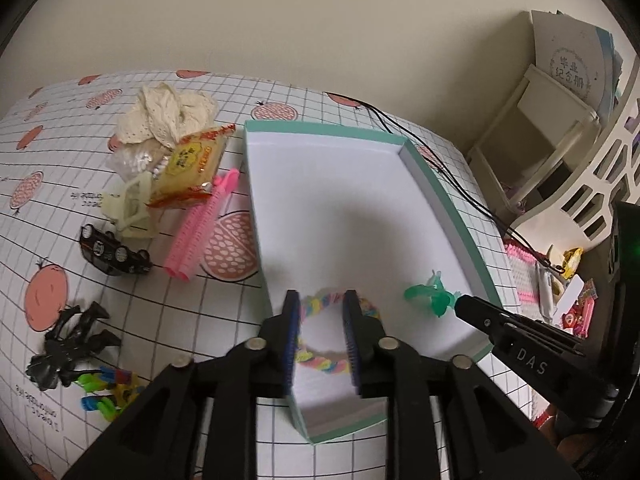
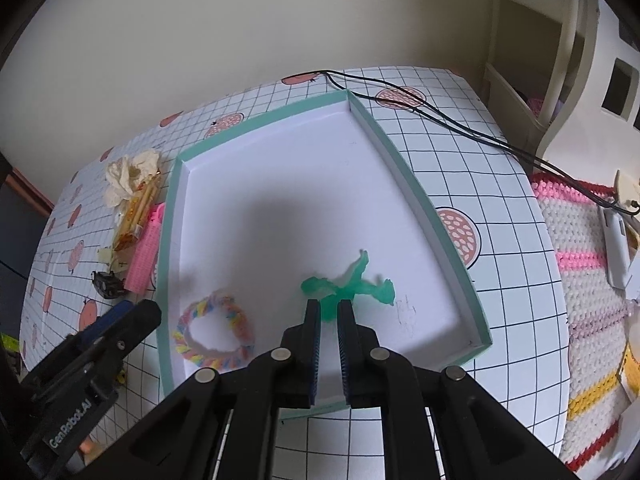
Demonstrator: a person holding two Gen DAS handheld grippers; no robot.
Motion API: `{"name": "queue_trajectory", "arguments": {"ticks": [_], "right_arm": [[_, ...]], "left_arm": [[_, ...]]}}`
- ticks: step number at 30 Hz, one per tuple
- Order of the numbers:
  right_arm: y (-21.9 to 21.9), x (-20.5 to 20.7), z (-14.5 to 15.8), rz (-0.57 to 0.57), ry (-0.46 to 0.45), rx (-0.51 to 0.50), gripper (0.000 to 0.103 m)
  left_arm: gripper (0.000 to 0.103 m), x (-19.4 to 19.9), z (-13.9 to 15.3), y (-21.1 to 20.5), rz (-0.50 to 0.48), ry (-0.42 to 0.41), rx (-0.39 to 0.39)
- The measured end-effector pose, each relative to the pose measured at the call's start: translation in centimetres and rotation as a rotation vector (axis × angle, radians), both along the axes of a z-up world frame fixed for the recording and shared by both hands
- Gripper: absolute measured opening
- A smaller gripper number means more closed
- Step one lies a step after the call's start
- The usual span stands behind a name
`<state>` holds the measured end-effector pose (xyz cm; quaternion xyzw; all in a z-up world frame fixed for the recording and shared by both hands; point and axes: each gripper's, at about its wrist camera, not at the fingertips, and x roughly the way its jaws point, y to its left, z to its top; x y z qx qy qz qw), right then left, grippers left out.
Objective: Organize objects
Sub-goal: 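Carry both toys into the teal tray and open both grippers, then move the right gripper back to the colourful building-block toy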
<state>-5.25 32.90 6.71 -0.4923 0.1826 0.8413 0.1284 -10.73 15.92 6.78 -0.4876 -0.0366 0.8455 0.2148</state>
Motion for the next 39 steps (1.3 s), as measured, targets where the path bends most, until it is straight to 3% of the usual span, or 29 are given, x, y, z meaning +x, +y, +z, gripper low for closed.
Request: {"name": "queue_trajectory", "arguments": {"ticks": [1, 3, 7, 8, 11, 13, 17, 20, 23, 39], "right_arm": [[-0.1, 0.0, 0.0, 0.002, -0.001, 0.003, 0.014], [-0.4, 0.0, 0.1, 0.011, -0.004, 0.007, 0.029], [-0.8, 0.1, 0.2, 0.014, -0.001, 0.017, 0.037], [-0.8, 0.1, 0.2, 0.012, -0.001, 0.014, 0.043], [-0.8, 0.1, 0.1, 0.008, -0.002, 0.019, 0.062], [-0.8, 0.2, 0.1, 0.005, -0.002, 0.025, 0.066], [-0.7, 0.3, -0.1, -0.002, -0.004, 0.023, 0.078], [-0.7, 0.3, -0.3, -0.003, -0.013, 0.032, 0.082], [-0.7, 0.3, -0.4, -0.002, -0.014, 0.038, 0.101], [-1.6, 0.2, -0.2, 0.010, -0.006, 0.053, 0.103]], "left_arm": [[0.045, 0.0, 0.1, -0.1, 0.004, 0.005, -0.009], [0.052, 0.2, 0.2, -0.5, 0.014, 0.019, -0.030], [0.055, 0.1, 0.3, -1.4, 0.038, 0.012, -0.038], [0.057, 0.1, 0.3, -1.5, 0.043, 0.011, -0.041], [0.069, 0.1, 0.3, -2.1, 0.063, 0.017, -0.045], [0.080, 0.0, 0.3, -2.2, 0.070, 0.025, -0.050], [0.089, 0.1, 0.3, -2.6, 0.080, 0.040, -0.071], [0.095, 0.1, 0.5, -2.8, 0.092, 0.051, -0.072], [0.100, 0.1, 0.5, -3.1, 0.103, 0.059, -0.073], [0.103, -0.1, 1.2, -4.7, 0.145, 0.081, -0.076]]}}
